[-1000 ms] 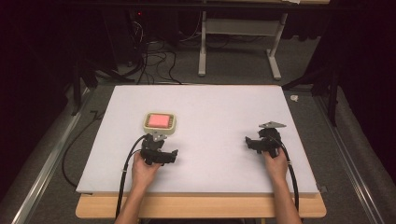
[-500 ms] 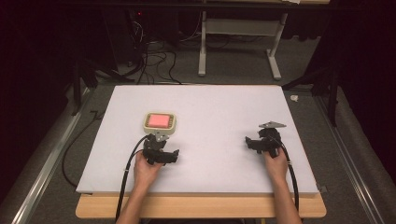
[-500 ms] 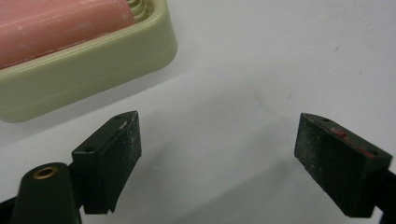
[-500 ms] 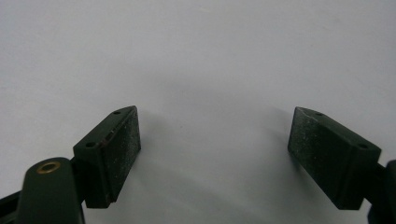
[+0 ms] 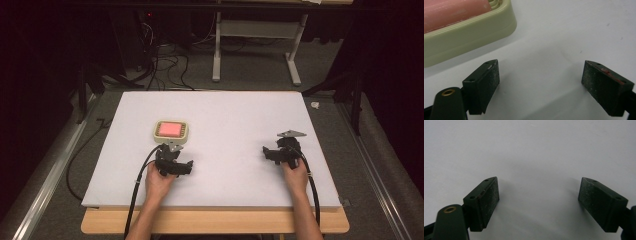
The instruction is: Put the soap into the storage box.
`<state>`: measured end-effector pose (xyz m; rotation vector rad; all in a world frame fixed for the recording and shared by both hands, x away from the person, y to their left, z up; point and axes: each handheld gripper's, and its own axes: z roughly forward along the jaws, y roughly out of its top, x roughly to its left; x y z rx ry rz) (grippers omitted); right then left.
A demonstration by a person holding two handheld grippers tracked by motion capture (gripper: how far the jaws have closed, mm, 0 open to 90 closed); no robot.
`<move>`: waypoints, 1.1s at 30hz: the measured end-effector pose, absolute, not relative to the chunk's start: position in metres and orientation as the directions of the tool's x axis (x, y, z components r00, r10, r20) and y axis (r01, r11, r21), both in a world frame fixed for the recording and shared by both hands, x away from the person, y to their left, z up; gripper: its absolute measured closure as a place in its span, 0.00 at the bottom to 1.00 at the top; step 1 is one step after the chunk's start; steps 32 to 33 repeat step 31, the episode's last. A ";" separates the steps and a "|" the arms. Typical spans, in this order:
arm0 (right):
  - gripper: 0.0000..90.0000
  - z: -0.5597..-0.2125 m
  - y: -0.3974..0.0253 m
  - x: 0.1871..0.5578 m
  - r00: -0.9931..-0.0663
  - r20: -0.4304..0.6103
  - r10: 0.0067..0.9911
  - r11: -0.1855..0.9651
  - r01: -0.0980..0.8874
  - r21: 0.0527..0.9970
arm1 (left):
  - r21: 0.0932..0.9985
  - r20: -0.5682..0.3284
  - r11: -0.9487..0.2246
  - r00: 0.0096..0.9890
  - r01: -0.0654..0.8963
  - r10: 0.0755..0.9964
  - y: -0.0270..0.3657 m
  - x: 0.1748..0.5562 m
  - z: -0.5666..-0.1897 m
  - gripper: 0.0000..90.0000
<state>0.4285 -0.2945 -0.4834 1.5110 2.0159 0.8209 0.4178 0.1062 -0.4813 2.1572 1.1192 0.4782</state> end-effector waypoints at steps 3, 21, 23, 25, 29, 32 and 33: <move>0.20 -0.483 -0.294 0.429 -0.270 -0.027 0.963 0.208 0.670 0.713 | 0.699 0.013 -0.413 0.567 0.584 0.824 0.106 0.418 -0.482 0.17; 0.20 -0.483 -0.294 0.428 -0.272 -0.029 0.962 0.211 0.670 0.712 | 0.730 -0.012 -0.379 0.566 0.568 0.824 0.111 0.416 -0.488 0.17; 0.20 -0.483 -0.294 0.428 -0.272 -0.029 0.962 0.211 0.670 0.712 | 0.730 -0.012 -0.379 0.566 0.568 0.824 0.111 0.416 -0.488 0.17; 0.20 -0.483 -0.294 0.428 -0.272 -0.029 0.962 0.211 0.669 0.712 | 0.731 -0.012 -0.379 0.566 0.568 0.824 0.111 0.416 -0.488 0.17; 0.20 -0.483 -0.294 0.428 -0.272 -0.030 0.962 0.211 0.670 0.712 | 0.730 -0.012 -0.379 0.566 0.568 0.824 0.111 0.416 -0.488 0.17; 0.20 -0.483 -0.294 0.428 -0.272 -0.030 0.962 0.211 0.670 0.712 | 0.730 -0.012 -0.379 0.566 0.568 0.824 0.111 0.416 -0.488 0.17; 0.20 -0.483 -0.294 0.428 -0.272 -0.030 0.962 0.211 0.670 0.712 | 0.730 -0.012 -0.379 0.566 0.568 0.824 0.111 0.416 -0.488 0.17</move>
